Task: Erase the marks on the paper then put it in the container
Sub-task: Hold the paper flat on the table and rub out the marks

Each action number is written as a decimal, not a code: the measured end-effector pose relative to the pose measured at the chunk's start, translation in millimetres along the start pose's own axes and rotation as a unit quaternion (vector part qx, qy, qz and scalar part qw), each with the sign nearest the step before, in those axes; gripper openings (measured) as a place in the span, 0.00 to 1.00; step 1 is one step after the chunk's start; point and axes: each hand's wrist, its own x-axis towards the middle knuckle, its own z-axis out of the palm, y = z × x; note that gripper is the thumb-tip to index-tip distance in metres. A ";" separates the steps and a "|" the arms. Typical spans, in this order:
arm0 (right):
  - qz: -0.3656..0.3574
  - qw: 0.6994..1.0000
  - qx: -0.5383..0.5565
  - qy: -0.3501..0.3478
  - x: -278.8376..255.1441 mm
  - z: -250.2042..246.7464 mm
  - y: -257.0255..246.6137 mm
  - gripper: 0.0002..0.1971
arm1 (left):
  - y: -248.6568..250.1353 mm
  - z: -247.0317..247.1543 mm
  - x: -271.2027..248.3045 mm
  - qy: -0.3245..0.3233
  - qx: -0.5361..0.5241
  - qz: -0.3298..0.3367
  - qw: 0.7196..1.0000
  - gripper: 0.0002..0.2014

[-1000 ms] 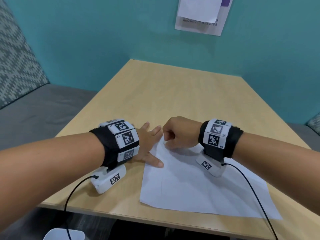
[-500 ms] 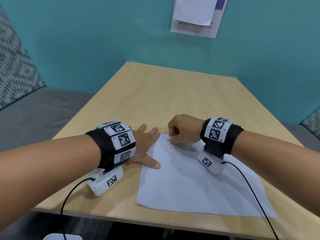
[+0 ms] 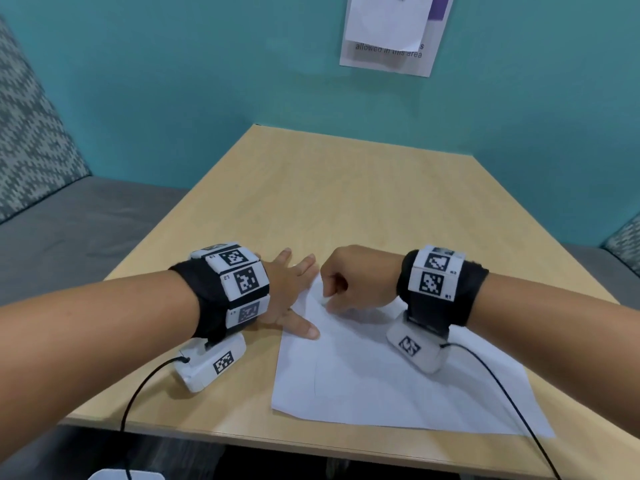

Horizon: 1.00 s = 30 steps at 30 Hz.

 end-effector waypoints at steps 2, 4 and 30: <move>0.040 0.999 0.002 0.030 3.4 -10.2 14.1 0.04 | 2.3 -1.1 -1.3 0.003 0.005 0.001 1.000 0.57; 0.053 0.998 0.004 0.043 4.4 -11.5 20.7 0.05 | 3.1 -1.2 -2.3 0.003 0.001 0.000 1.000 0.58; -0.004 1.000 0.009 -0.004 -3.7 -6.9 4.7 0.06 | 12.1 -4.5 4.5 0.029 -0.017 0.039 0.999 0.52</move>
